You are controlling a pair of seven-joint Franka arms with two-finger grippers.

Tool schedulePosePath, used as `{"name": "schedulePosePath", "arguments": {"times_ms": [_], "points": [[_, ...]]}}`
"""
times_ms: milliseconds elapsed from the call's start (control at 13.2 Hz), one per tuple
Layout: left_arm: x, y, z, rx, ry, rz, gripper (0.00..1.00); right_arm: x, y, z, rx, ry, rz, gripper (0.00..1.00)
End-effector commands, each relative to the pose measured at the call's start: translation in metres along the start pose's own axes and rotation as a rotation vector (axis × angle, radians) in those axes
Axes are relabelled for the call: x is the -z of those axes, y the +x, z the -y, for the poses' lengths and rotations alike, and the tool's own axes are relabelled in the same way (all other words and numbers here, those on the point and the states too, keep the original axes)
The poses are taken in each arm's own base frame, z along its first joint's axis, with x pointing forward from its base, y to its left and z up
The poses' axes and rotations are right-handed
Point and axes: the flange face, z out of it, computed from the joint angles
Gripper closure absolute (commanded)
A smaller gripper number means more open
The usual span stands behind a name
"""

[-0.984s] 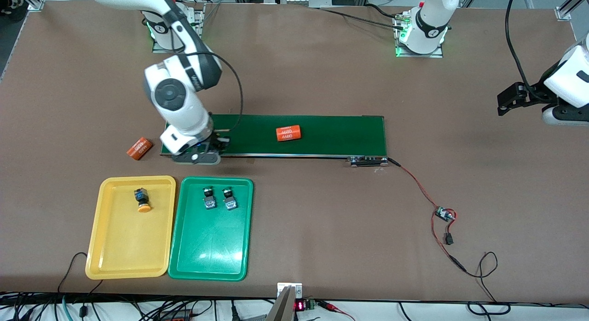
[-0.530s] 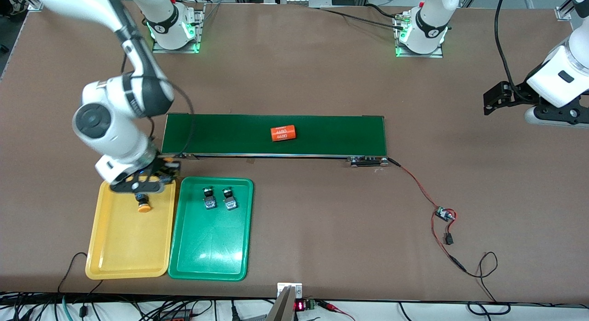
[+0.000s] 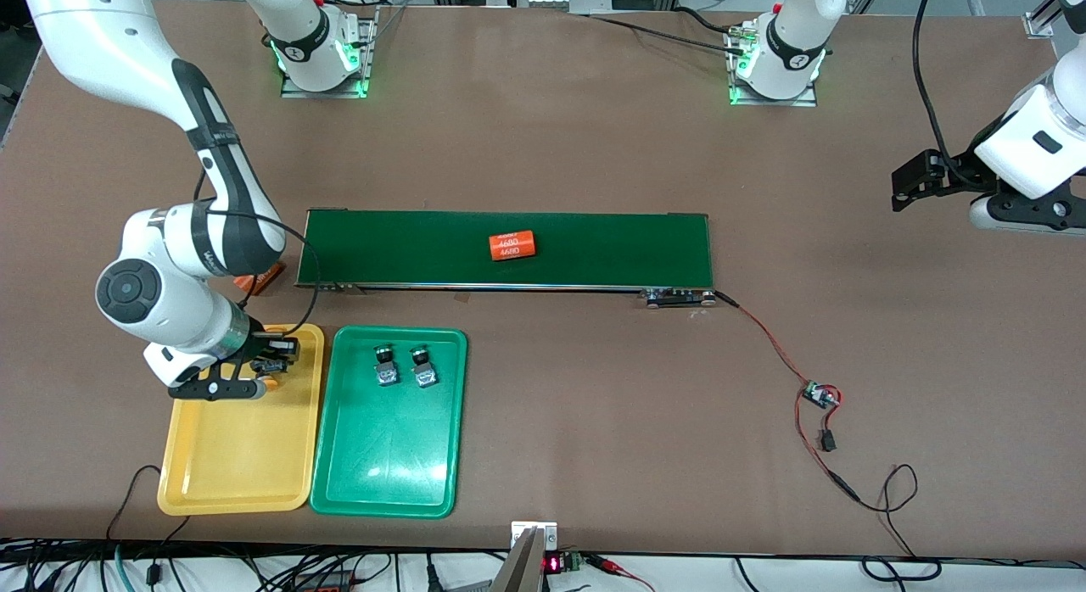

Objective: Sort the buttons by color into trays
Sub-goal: 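Lower the yellow-cap button into the yellow tray and open the right gripper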

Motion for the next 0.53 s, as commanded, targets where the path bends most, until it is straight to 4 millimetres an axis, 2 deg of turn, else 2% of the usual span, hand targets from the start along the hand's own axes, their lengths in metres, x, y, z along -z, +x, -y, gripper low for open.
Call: {"name": "schedulePosePath", "arguments": {"times_ms": [0,151,303,454], "points": [[0.017,-0.001,0.007,0.012,-0.016,-0.007,0.00,-0.019,0.010,-0.005,0.047,-0.033,-0.038,0.92],[0.017,-0.001,0.004,0.009,-0.022,-0.006,0.00,-0.030,0.011,-0.014,0.053,-0.056,-0.048,0.92],[0.010,-0.001,0.005,0.008,-0.024,0.005,0.00,-0.039,0.013,-0.015,0.054,-0.053,-0.064,0.90],[0.006,-0.007,0.008,0.013,-0.024,0.020,0.00,-0.049,0.013,-0.021,0.048,-0.055,-0.078,0.76]]}}
